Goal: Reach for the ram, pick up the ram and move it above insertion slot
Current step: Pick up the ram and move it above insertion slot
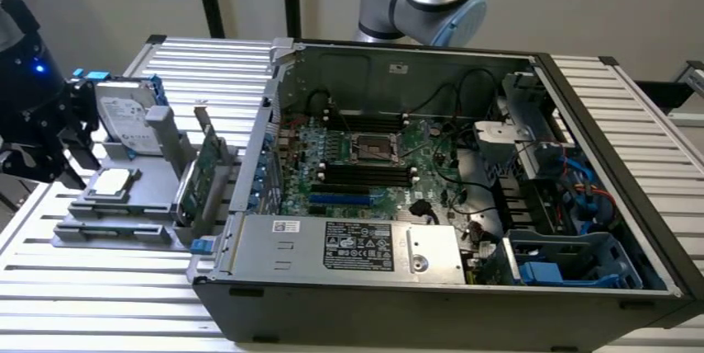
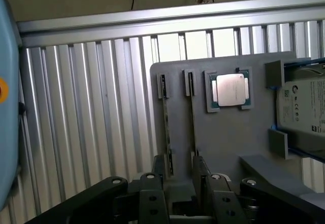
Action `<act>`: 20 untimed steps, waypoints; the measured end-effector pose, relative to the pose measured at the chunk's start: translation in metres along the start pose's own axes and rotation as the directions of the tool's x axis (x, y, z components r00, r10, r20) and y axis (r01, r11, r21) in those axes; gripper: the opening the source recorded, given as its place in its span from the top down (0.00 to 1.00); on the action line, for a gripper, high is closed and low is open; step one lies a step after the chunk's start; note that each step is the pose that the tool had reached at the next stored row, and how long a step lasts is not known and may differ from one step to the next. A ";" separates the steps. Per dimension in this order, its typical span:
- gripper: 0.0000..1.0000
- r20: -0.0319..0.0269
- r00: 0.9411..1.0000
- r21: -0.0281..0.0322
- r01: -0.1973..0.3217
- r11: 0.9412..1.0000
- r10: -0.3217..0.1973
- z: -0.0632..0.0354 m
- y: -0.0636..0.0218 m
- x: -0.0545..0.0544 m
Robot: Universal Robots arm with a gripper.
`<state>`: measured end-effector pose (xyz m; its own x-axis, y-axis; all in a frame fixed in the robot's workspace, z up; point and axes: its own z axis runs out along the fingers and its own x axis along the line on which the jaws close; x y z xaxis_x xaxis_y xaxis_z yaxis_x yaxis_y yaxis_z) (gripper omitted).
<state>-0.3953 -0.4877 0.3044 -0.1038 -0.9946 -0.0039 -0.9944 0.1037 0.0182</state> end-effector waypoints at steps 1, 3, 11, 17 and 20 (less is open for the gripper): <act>0.64 0.000 1.000 0.000 0.000 1.000 0.000 0.0018 -0.0001 0.001; 0.64 0.000 1.000 0.000 0.000 1.000 0.000 0.0054 -0.0003 0.002; 0.64 0.000 1.000 0.000 0.000 1.000 0.000 0.0200 -0.0009 0.006; 0.64 0.000 1.000 0.000 0.000 1.000 0.000 0.0308 -0.0013 0.008; 0.64 0.000 1.000 0.000 0.001 1.000 -0.001 0.0363 -0.0015 0.008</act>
<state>-0.3953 -0.4959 0.2680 -0.1028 -0.9947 -0.0040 -0.9945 0.1027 0.0182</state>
